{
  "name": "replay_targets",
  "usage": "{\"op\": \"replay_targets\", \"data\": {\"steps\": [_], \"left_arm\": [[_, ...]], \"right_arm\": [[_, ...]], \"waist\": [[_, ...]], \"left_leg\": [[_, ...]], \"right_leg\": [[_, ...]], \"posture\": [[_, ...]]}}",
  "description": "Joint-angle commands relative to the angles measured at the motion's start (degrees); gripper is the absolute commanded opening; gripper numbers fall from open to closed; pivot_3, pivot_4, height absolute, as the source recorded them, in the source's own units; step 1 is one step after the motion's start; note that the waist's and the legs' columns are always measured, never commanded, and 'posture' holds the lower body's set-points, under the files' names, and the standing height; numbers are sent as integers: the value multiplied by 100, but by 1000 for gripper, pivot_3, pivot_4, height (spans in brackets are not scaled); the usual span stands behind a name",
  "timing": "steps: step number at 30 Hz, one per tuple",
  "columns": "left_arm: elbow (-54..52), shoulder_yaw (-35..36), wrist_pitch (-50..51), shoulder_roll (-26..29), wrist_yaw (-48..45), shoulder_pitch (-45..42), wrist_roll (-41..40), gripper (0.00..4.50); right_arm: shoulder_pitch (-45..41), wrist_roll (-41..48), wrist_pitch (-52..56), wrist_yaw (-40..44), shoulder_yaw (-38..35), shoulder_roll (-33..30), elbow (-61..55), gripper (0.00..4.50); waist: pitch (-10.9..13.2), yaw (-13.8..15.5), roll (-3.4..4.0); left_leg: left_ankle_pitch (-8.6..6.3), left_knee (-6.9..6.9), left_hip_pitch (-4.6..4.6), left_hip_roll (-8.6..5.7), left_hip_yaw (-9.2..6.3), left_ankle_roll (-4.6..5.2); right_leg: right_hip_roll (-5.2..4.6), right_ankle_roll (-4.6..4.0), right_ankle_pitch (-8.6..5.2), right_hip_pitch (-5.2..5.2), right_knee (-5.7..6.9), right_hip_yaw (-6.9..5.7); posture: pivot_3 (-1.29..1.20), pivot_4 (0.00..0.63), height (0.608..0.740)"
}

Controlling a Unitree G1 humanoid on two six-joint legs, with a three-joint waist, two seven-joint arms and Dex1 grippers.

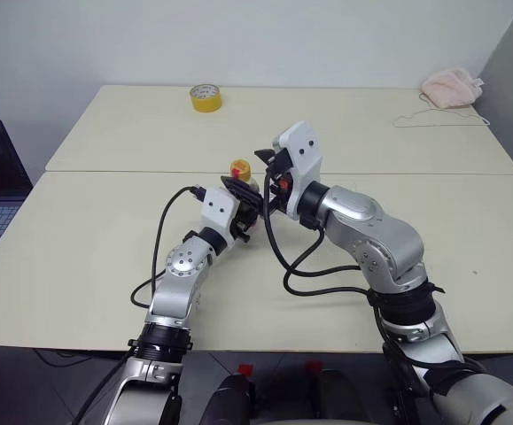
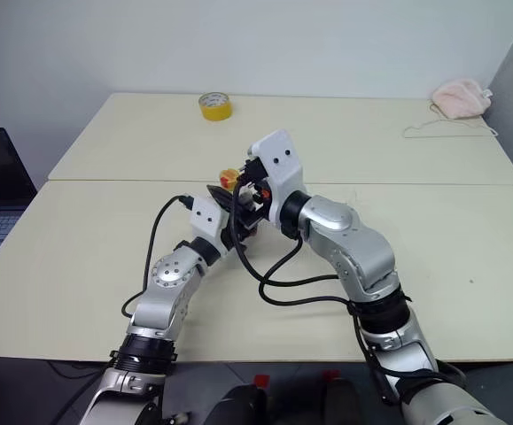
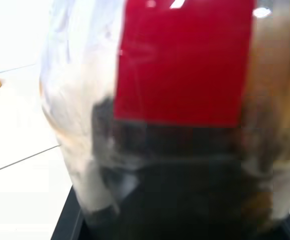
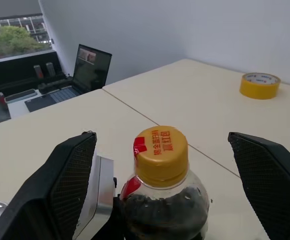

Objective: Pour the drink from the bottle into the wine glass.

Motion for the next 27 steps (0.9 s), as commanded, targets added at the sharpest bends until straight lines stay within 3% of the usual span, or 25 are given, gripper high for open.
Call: {"op": "replay_targets", "data": {"steps": [1, 3, 6, 14, 19, 23, 27], "left_arm": [[-426, -27, -74, -18, 22, -30, -3, 1831], [-432, -28, -66, -17, 19, -24, -9, 1819], [-478, -44, -52, -11, 20, -4, -6, 1814], [-552, -74, -26, 1, 28, 22, -4, 1759], [-659, -51, 94, 21, -8, 44, -68, 1410], [-1087, 101, 595, 159, -281, 201, -464, 1226], [-1442, 138, 871, 378, -499, 392, -641, 1147]], "right_arm": [[-163, -101, -180, -56, -29, 144, -66, 4500], [-157, -158, -191, -47, -35, 166, -44, 4500], [-129, -207, -152, -2, -35, 171, -58, 3885], [-121, -304, -187, 59, -4, 138, -50, 1274], [-123, -321, -373, 423, 7, -68, 33, 1266], [-328, -96, -1227, 1800, -132, -595, 791, 1266], [-718, 10, -1945, 2675, -282, -787, 1761, 1266]], "waist": [[0, -12, 0], [0, -20, 0], [0, -26, 0], [0, -40, 0], [0, -40, 0], [0, -47, 1], [1, -84, 1]], "left_leg": [[0, 0, 0, 0, 0, 0], [0, 0, 0, 0, 0, 0], [0, 0, 0, -1, 0, 0], [0, -1, 0, 0, 0, 0], [0, -1, 0, 0, 0, 0], [0, 0, 0, -1, 2, 0], [0, -3, 2, 4, 2, 0]], "right_leg": [[0, 0, 0, 0, 0, 0], [0, 0, 0, 0, 0, 0], [0, 0, 0, 0, 0, 1], [0, 0, 0, -1, 0, 1], [0, 0, 0, 0, 0, 1], [0, 0, 0, 2, -2, 2], [4, 0, 0, 2, -2, 0]], "posture": [[0, 150, 740], [0, 150, 740], [0, 150, 740], [0, 150, 740], [0, 150, 740], [0, 150, 740], [0, 150, 740]]}}
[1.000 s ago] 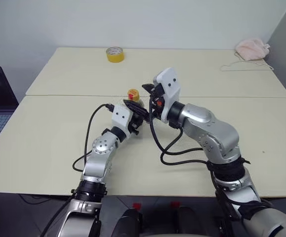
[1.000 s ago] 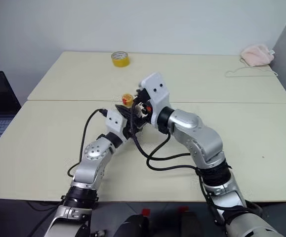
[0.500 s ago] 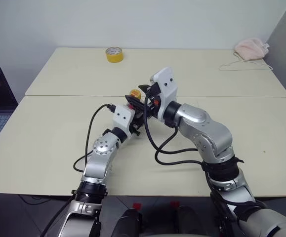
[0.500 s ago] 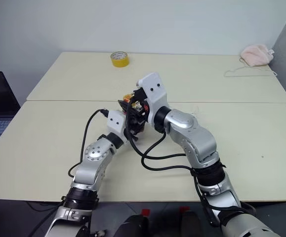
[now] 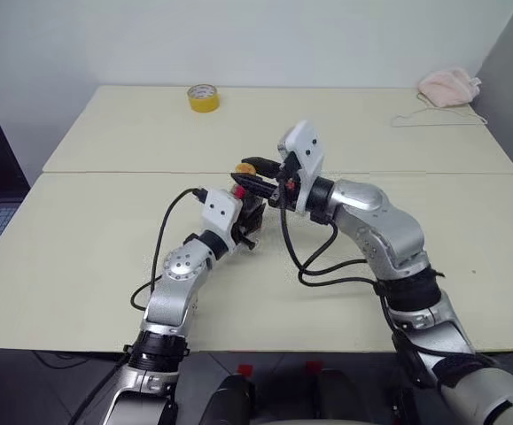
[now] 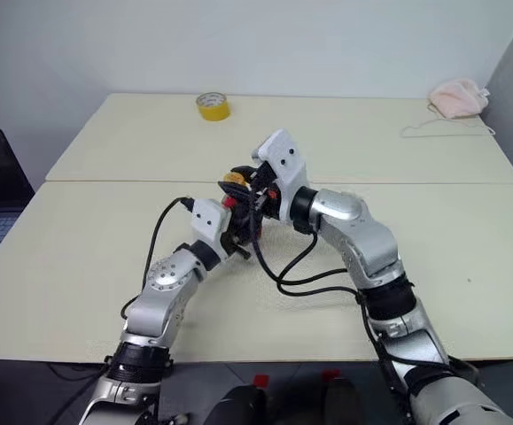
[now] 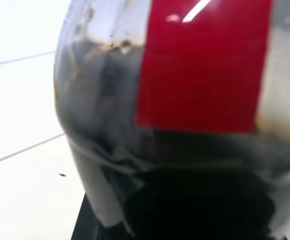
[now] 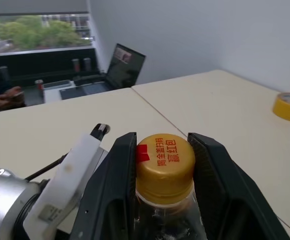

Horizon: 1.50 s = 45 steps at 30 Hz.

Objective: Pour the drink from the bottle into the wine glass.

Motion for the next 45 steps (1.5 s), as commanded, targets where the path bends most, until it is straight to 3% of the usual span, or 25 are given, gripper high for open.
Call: {"op": "replay_targets", "data": {"steps": [1, 7, 14, 23, 24, 29, 33, 45], "left_arm": [[-531, 234, 106, 173, -139, 55, -234, 1140], [-711, 318, 204, 362, -195, 214, -347, 1134], [-656, 300, 72, 368, -114, 264, -237, 1133], [-400, 313, -329, 246, 318, 168, 99, 1078], [-387, 312, -362, 241, 338, 167, 115, 1078], [-166, 323, -609, 193, 632, 62, 377, 1078], [119, 351, -843, 94, 1116, -50, 713, 1075], [440, 205, -1187, -63, 1418, -169, 1022, 1053]], "right_arm": [[-370, 7, -680, 589, -261, -152, 583, 1266], [-856, -267, -1591, 1540, -15, -232, 1849, 1266], [-788, -154, -1613, 1852, 46, -142, 1865, 1266], [-145, 416, -354, 1078, -366, -24, 129, 4384], [-84, 437, -257, 988, -375, -20, -37, 4500], [369, 762, 540, 8, -503, 268, -1215, 4500], [684, 122, 730, -1236, -204, 665, -1828, 4500], [615, -380, 986, -2278, 225, 1365, -1539, 4500]], "waist": [[0, -3, 0], [1, -5, 1], [1, 0, 1], [1, 20, 1], [1, 21, 2], [1, 30, 1], [1, 33, 2], [0, 20, 2]], "left_leg": [[0, -1, 0, 2, -1, 0], [0, -1, 0, 1, -1, 0], [0, 3, -1, -1, -1, -1], [0, 2, -4, -1, -2, -1], [0, 2, -4, -1, -2, -1], [0, 2, -4, -2, -3, -1], [0, 2, -6, -3, -2, -1], [3, 2, -5, -3, -3, -6]], "right_leg": [[1, 0, 0, 0, 0, -1], [0, 0, 0, -1, -3, -1], [-4, 0, 0, 0, -3, 0], [-6, -1, 1, -3, -2, 0], [-6, -1, 1, -3, -2, 1], [-5, -1, 1, -3, -1, 0], [-6, -1, 1, -7, 1, 4], [-3, -1, 1, -8, 5, 2]], "posture": [[0, 150, 740], [0, 150, 740], [0, 150, 740], [0, 150, 740], [0, 150, 740], [0, 150, 740], [0, 150, 740], [0, 150, 740]]}}
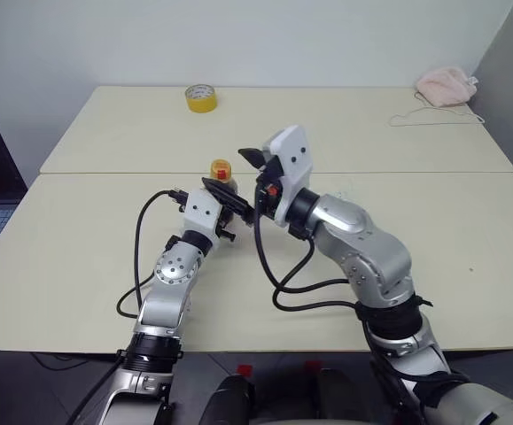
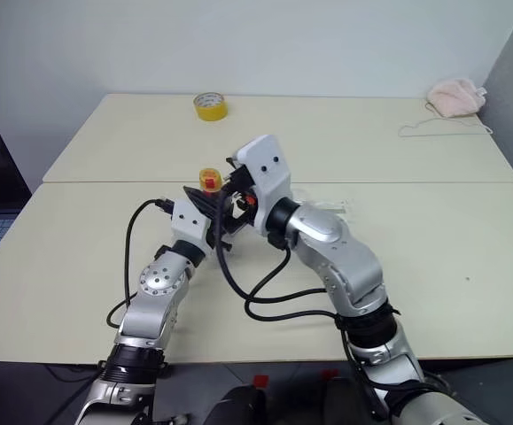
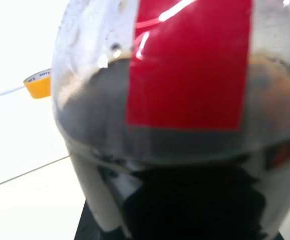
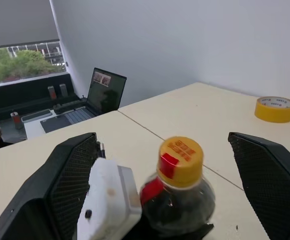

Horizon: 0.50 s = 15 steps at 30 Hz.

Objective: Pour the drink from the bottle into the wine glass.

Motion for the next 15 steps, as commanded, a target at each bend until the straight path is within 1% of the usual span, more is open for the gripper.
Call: {"op": "replay_targets", "data": {"steps": [1, 8, 15], "left_arm": [[-167, 11, -261, -13, 61, -164, 79, 1053], [-152, 23, -340, -73, 142, -170, 172, 1052], [-206, 12, -317, -91, 167, -129, 193, 1052]], "right_arm": [[-149, -79, -35, -139, -28, 127, 108, 4500], [-261, -178, -138, -383, -170, 288, 527, 4500], [-306, -177, -237, -492, -309, 400, 636, 4500]], "waist": [[0, -3, 0], [0, -13, 0], [0, -16, 0]], "left_leg": [[0, 0, 0, 0, 0, 0], [0, 0, 0, 0, 0, -1], [0, -1, 0, 0, 0, -1]], "right_leg": [[0, 0, 0, 0, 0, 0], [0, 0, 0, 0, 0, 0], [0, 0, 0, 0, 1, 1]], "posture": [[0, 150, 740], [0, 150, 740], [0, 150, 740]]}}
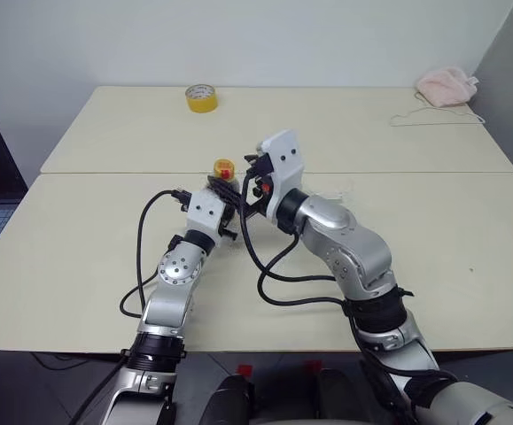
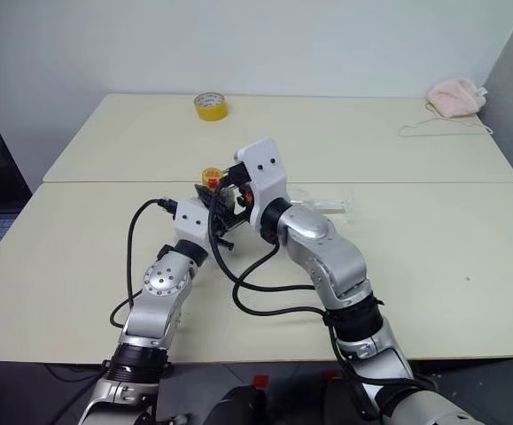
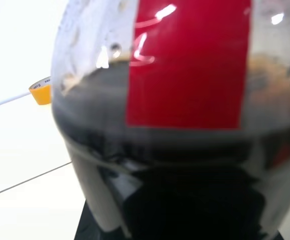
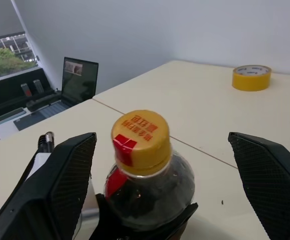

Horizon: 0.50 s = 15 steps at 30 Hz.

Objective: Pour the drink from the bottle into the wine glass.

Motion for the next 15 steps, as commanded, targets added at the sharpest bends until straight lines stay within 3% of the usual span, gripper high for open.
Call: {"op": "replay_targets", "data": {"steps": [1, 5, 10, 15], "left_arm": [[-246, 24, -191, -18, 52, -106, 36, 1052], [-239, 22, -191, -24, 54, -112, 38, 1050], [-263, 42, -162, -40, 64, -96, 30, 1043], [-399, 98, -29, -74, 71, -27, -43, 1043]], "right_arm": [[-181, -6, -167, -29, -79, 98, -120, 4325], [-177, 8, -168, -30, -73, 112, -111, 3233], [-162, 1, -190, 16, -96, 122, -79, 1390], [-241, -45, -421, 491, -4, -199, 170, 1233]], "waist": [[0, -2, 0], [0, -4, 0], [0, -4, 0], [0, -4, 0]], "left_leg": [[0, 0, 0, 0, 0, 0], [0, 0, 0, 0, 0, 0], [0, 0, 0, 0, 0, 0], [0, 0, 0, 0, 0, 0]], "right_leg": [[0, 0, 0, 0, 0, 0], [0, 0, 0, 0, 0, 0], [1, 0, 0, 0, 0, 0], [1, 0, 0, 0, 1, 0]], "posture": [[0, 150, 740], [0, 150, 740], [0, 150, 740], [0, 150, 740]]}}
